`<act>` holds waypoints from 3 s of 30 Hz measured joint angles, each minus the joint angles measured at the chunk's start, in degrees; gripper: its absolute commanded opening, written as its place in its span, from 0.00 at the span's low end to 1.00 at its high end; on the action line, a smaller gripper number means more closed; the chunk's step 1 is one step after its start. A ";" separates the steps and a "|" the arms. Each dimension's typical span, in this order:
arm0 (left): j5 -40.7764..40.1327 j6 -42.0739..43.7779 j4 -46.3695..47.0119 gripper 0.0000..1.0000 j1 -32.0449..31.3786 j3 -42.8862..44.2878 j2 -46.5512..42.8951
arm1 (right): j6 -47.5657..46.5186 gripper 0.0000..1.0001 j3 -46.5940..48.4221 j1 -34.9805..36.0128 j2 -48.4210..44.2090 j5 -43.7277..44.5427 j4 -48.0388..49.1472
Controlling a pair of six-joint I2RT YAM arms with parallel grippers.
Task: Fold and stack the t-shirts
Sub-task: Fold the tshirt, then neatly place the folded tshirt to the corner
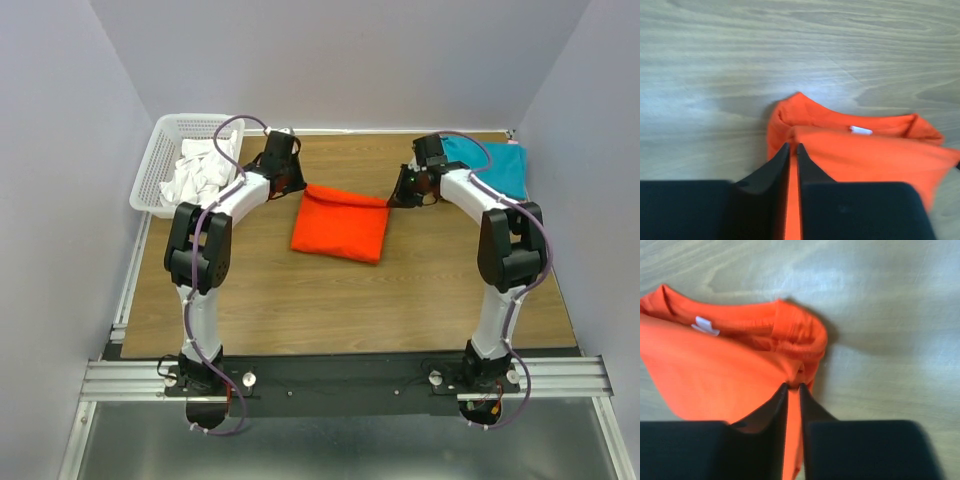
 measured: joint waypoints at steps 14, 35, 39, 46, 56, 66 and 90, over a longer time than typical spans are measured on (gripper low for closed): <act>2.34 1.86 0.83 0.98 0.48 -2.38 -5.16 | -4.50 1.00 -2.93 -0.87 -6.12 -10.10 2.80; 8.22 -3.26 15.65 0.98 -6.14 -28.83 -11.10 | -3.45 1.00 -26.58 8.70 -10.82 -19.23 13.97; 8.20 -4.24 19.19 0.98 -6.14 -33.22 -13.68 | -3.48 1.00 -26.58 8.70 -10.82 -18.29 14.73; 7.61 -5.77 16.22 0.98 -6.14 -41.46 -23.15 | -4.09 1.00 -27.34 8.74 -14.71 -15.41 14.47; -5.86 -5.40 5.16 0.98 -5.77 -36.09 -44.78 | -5.09 1.00 -22.51 8.74 -25.16 -4.02 14.19; -18.45 -8.35 -3.48 0.98 -3.48 -38.84 -54.62 | -6.56 0.80 -13.60 8.66 -9.73 -1.73 12.96; -20.33 -9.92 -7.67 0.98 -2.36 -41.77 -58.29 | -10.51 0.44 -4.15 17.09 4.94 11.56 11.23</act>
